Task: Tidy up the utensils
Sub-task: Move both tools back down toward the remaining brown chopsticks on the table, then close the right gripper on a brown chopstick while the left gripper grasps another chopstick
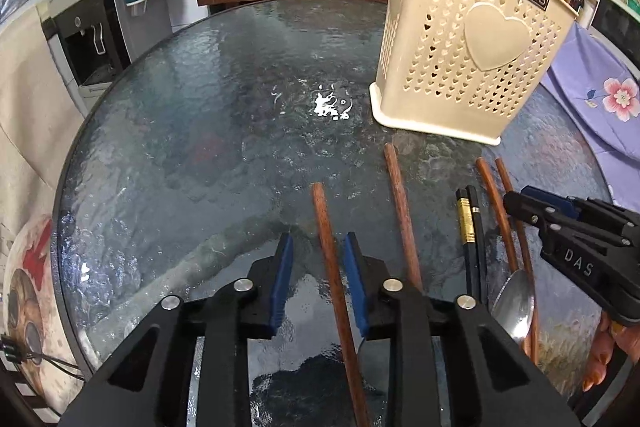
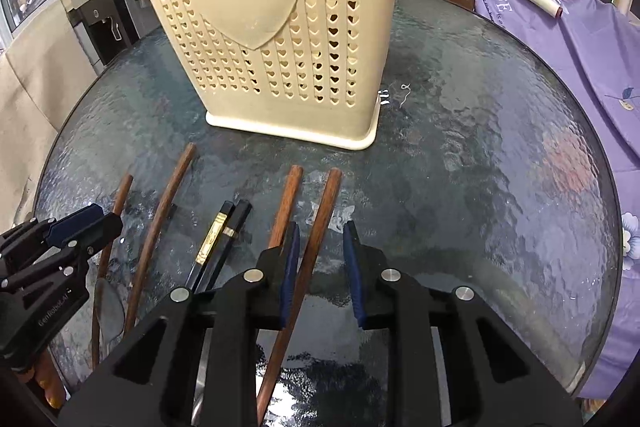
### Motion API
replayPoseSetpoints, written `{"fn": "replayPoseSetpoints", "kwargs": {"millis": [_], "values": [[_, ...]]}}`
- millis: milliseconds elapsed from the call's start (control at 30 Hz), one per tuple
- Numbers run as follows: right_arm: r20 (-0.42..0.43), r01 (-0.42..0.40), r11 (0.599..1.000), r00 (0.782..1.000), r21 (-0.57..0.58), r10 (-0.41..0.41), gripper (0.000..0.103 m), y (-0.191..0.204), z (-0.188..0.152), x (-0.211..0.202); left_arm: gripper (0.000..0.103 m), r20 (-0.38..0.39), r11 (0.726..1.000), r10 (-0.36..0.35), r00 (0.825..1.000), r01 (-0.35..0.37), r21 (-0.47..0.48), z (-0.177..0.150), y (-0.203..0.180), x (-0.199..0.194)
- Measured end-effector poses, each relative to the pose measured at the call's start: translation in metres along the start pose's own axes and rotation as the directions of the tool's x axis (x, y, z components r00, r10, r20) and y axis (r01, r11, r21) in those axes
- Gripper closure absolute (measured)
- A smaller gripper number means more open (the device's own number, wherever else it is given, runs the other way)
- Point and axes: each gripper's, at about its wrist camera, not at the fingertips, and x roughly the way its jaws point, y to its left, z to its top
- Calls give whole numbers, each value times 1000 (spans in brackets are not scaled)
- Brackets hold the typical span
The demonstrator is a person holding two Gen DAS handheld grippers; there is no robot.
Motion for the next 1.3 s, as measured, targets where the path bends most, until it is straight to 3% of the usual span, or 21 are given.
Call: {"fn": "replayPoseSetpoints", "kwargs": {"millis": [500,1300], "values": [[15,31,999,999,-15,-31,92,5,4,6,95,1,998,40,999,-40,38,4,-11,5],[55,-15,1000,998,-4,15,95,-16,1,5,96,-1,1000,-3,1000,3,6,13,-5,10]]}}
